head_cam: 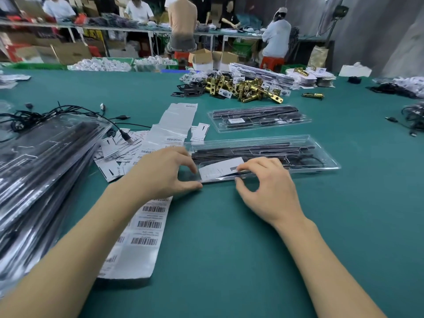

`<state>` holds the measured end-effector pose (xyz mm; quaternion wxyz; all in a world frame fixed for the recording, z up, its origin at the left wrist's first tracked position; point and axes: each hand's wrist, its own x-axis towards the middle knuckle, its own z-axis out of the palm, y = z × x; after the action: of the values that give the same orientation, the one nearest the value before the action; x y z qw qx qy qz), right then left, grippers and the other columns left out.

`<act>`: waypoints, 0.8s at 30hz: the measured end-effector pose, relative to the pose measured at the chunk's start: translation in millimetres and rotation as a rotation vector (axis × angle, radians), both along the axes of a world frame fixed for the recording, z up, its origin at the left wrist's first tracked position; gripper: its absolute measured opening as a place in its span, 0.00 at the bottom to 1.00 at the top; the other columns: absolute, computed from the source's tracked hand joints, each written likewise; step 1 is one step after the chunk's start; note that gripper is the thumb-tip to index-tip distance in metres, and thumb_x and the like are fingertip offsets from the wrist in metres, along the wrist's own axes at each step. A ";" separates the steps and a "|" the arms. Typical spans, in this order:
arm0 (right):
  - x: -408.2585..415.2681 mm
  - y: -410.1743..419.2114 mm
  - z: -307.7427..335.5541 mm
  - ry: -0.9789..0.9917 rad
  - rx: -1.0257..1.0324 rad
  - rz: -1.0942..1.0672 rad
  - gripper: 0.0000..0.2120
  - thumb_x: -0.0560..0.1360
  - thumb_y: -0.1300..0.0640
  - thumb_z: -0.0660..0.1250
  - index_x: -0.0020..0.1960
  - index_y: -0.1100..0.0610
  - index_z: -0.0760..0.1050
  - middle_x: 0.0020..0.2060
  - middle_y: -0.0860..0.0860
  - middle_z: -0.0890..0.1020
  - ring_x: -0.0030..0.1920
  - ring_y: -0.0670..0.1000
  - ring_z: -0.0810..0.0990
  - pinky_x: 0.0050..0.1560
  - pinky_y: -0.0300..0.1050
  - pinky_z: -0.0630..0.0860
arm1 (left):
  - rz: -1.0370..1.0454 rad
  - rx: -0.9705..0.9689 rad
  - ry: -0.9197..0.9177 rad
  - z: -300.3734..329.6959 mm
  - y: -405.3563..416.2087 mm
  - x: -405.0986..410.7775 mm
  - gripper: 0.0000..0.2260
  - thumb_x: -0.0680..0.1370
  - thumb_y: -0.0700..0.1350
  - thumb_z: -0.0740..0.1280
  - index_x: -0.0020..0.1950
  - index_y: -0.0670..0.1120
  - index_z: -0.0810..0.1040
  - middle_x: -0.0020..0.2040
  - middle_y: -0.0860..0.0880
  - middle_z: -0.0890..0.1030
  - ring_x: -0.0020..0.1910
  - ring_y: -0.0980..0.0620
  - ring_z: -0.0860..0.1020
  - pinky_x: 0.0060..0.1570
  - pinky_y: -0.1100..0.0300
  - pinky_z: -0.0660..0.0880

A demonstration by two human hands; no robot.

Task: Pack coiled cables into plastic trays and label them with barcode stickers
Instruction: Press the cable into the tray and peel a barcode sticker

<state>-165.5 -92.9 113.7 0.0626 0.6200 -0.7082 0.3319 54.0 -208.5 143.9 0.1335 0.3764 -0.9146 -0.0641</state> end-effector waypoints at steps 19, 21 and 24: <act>-10.3 -10.1 -10.1 0.103 0.174 -0.037 0.22 0.75 0.40 0.66 0.69 0.40 0.74 0.59 0.44 0.74 0.61 0.50 0.68 0.61 0.48 0.67 | 0.159 0.069 -0.141 7.5 16.4 -12.6 0.14 0.77 0.65 0.63 0.53 0.59 0.79 0.56 0.55 0.72 0.57 0.54 0.70 0.57 0.54 0.71; -11.1 -11.8 -10.7 0.075 0.157 -0.029 0.21 0.75 0.42 0.67 0.68 0.40 0.75 0.57 0.44 0.74 0.59 0.50 0.68 0.60 0.48 0.69 | 0.228 0.141 -0.054 3.8 16.7 -19.1 0.11 0.80 0.59 0.61 0.55 0.55 0.76 0.52 0.49 0.75 0.54 0.49 0.74 0.54 0.53 0.72; -12.7 -13.7 -11.0 -0.023 0.122 -0.014 0.21 0.73 0.44 0.70 0.64 0.43 0.75 0.55 0.43 0.75 0.57 0.50 0.68 0.60 0.46 0.69 | 0.334 0.245 0.122 0.2 12.8 -29.6 0.15 0.80 0.52 0.63 0.62 0.46 0.68 0.47 0.44 0.80 0.47 0.44 0.78 0.43 0.53 0.71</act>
<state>-178.3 -106.6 102.7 0.0191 0.6138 -0.7322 0.2946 24.4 -195.7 144.1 0.1507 0.5316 -0.8151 -0.1742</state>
